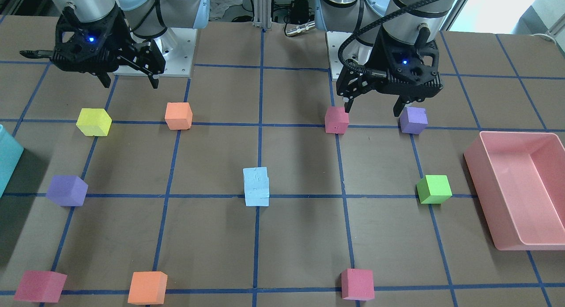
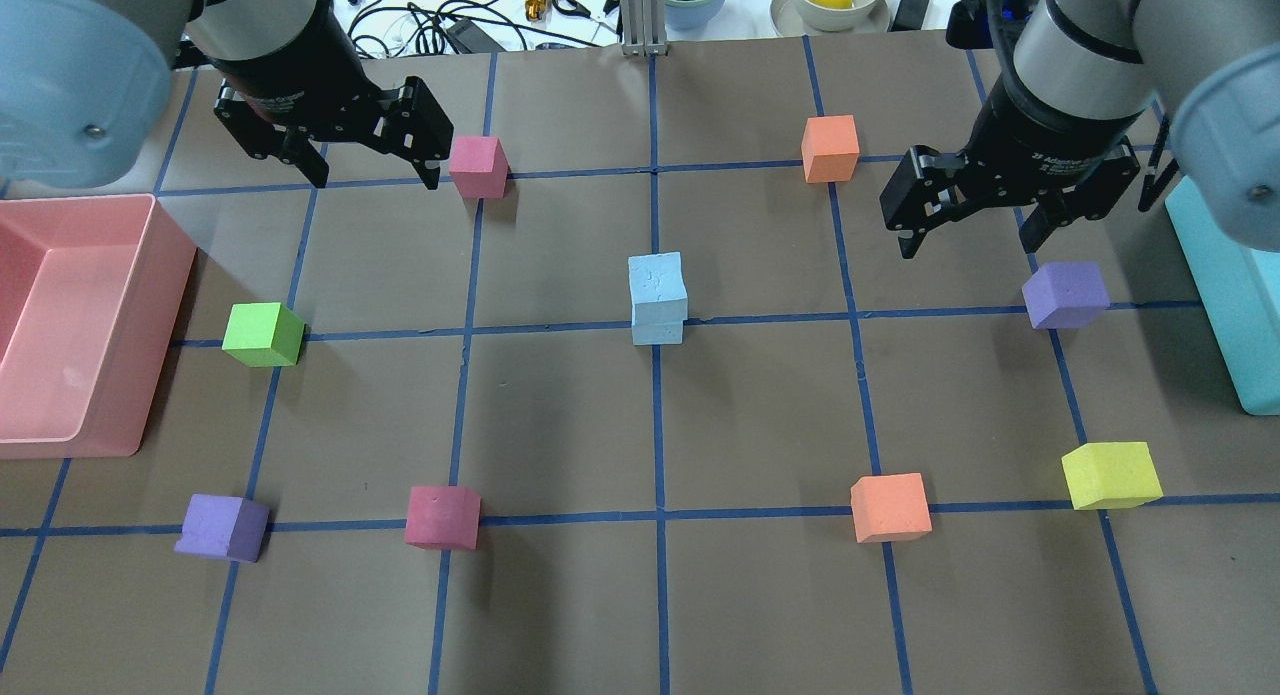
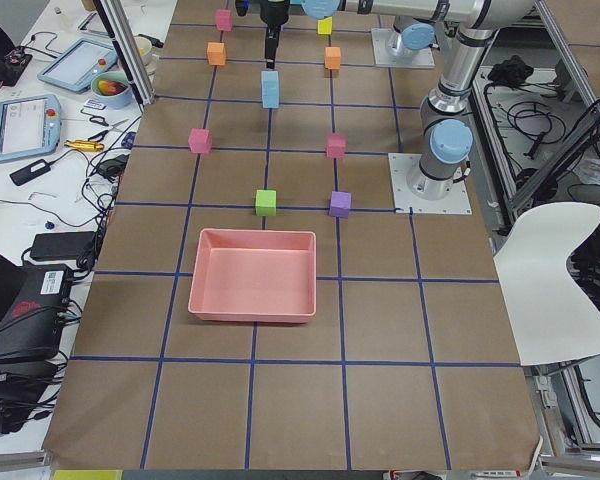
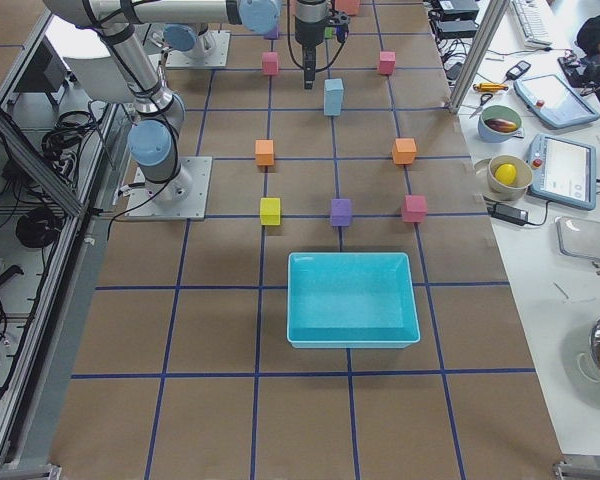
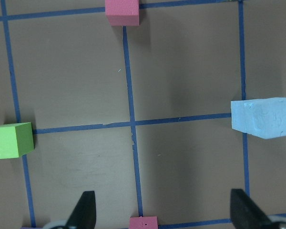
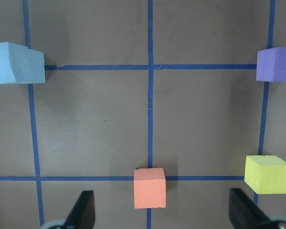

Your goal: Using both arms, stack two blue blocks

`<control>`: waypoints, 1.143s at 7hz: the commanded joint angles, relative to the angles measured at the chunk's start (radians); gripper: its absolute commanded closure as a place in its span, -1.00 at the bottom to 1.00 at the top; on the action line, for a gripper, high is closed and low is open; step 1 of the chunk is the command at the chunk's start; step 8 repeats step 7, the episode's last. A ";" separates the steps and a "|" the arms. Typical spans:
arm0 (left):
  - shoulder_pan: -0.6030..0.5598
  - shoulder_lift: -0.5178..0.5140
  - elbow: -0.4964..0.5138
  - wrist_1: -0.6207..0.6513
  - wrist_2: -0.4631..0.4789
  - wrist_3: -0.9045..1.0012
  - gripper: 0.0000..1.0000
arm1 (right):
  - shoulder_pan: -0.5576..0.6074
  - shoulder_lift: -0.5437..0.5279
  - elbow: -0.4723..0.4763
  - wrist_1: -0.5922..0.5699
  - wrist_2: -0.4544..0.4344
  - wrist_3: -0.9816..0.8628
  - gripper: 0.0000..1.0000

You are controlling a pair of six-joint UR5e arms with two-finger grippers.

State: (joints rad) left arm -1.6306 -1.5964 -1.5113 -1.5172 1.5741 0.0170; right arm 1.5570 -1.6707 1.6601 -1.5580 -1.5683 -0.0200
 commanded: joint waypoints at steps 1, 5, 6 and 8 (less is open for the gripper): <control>-0.003 0.027 -0.023 0.000 0.014 0.003 -1.00 | 0.000 0.000 0.000 -0.011 -0.006 0.000 -1.00; 0.002 0.042 -0.029 -0.011 0.018 0.005 -1.00 | 0.000 0.002 0.000 -0.014 -0.005 0.000 -1.00; 0.002 0.041 -0.029 -0.008 0.017 0.006 -1.00 | 0.000 0.000 0.000 -0.013 -0.007 0.000 -1.00; 0.000 0.041 -0.030 -0.009 0.017 0.005 -1.00 | 0.000 0.000 0.001 -0.007 -0.007 0.000 -1.00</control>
